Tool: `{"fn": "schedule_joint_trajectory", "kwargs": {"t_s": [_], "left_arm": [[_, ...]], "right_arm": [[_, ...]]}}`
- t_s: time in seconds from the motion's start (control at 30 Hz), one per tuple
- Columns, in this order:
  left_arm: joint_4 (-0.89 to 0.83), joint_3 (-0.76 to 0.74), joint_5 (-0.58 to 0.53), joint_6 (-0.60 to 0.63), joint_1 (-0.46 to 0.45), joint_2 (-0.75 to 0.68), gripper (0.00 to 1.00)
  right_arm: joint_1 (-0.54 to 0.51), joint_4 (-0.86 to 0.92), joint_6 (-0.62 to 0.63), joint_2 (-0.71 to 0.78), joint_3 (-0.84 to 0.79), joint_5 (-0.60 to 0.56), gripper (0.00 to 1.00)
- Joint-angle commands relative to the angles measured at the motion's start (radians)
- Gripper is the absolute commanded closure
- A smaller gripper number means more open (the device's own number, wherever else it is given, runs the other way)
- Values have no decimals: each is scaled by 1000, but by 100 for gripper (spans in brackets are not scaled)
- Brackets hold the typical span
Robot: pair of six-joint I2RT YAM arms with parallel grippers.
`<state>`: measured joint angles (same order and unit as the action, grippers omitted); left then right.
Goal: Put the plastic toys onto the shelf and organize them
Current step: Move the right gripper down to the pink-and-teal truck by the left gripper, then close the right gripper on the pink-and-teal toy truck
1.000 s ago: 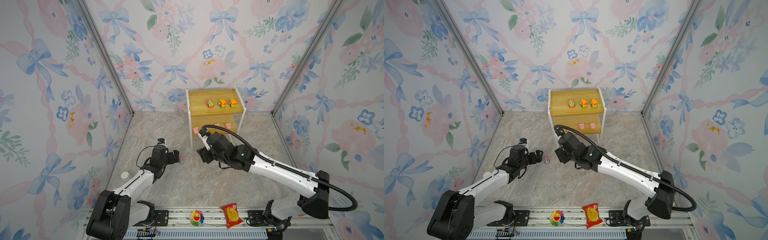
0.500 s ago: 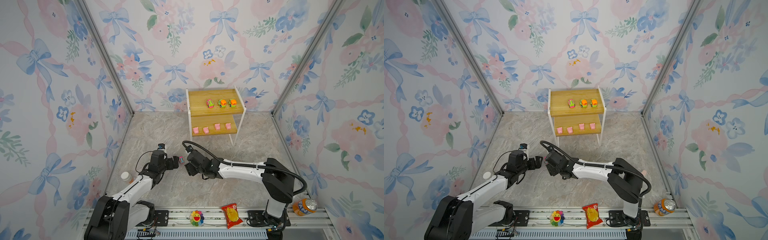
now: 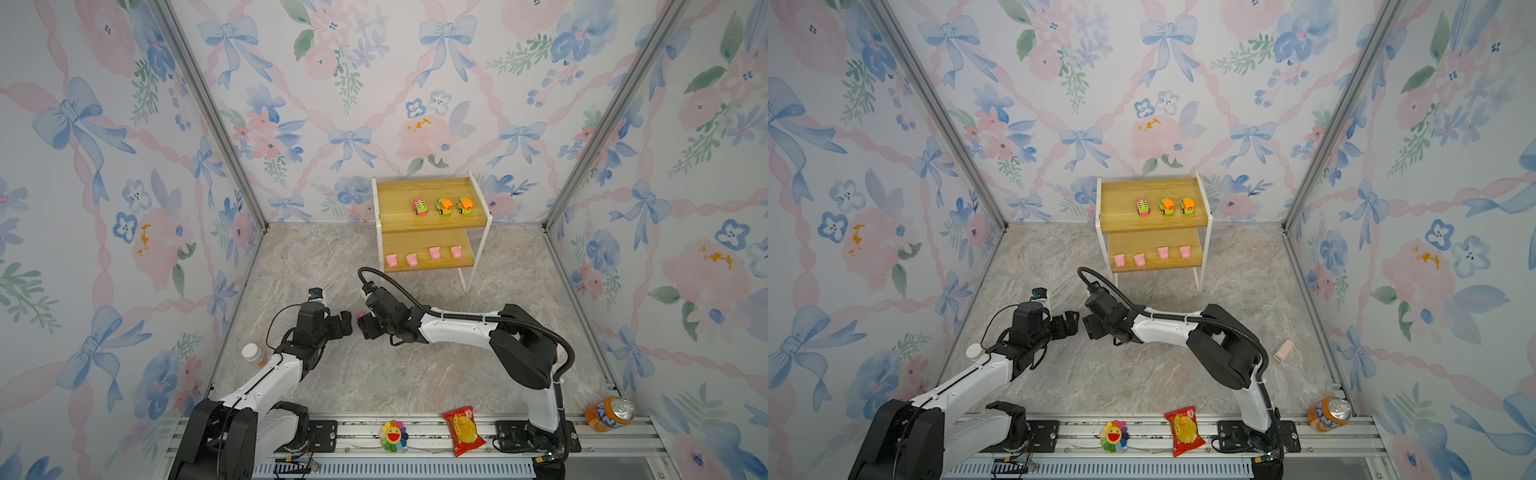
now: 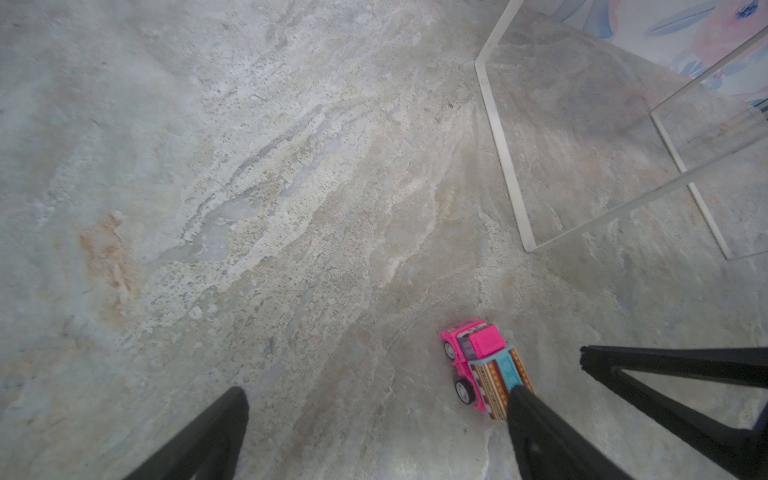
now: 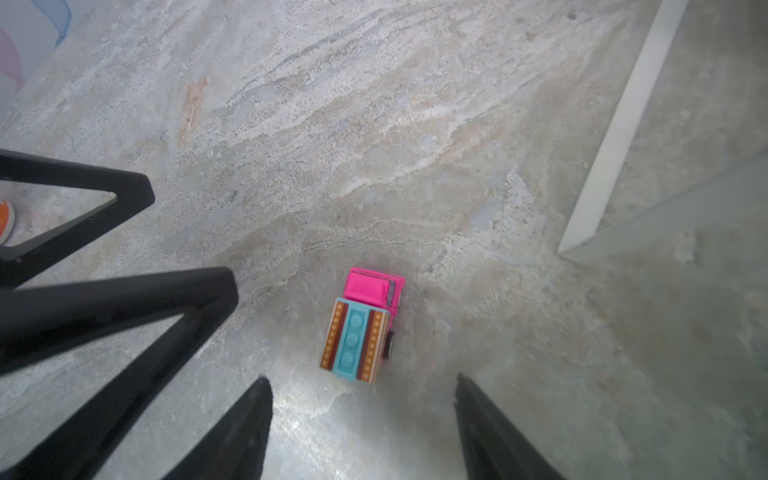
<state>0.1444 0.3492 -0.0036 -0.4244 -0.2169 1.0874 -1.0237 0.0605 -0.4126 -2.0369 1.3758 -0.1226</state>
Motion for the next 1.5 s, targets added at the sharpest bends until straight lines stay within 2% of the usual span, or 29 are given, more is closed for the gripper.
{"fn": "schedule_joint_trajectory", "kwargs": {"t_s": [0.0, 0.5, 0.83, 1.0, 1.1, 1.23, 1.47], "left_arm": [[13, -22, -6, -11, 11, -12, 2], [29, -21, 12, -7, 19, 13, 2], [30, -21, 14, -8, 25, 9, 2], [30, -25, 15, -8, 25, 4, 2], [30, -28, 14, -10, 26, 2, 2], [30, -28, 16, -10, 25, 1, 2], [27, -29, 13, -11, 28, -4, 2]], "right_arm": [[-8, 7, -13, -43, 54, 22, 29], [-8, 93, -3, -159, 189, 6, 34], [-5, 119, -2, -180, 210, 0, 44], [-10, 131, 3, -185, 209, -8, 44], [-16, 101, 8, -181, 182, -17, 44], [-28, -37, 31, -162, 89, -26, 44], [-32, -66, 42, -165, 57, -36, 45]]}}
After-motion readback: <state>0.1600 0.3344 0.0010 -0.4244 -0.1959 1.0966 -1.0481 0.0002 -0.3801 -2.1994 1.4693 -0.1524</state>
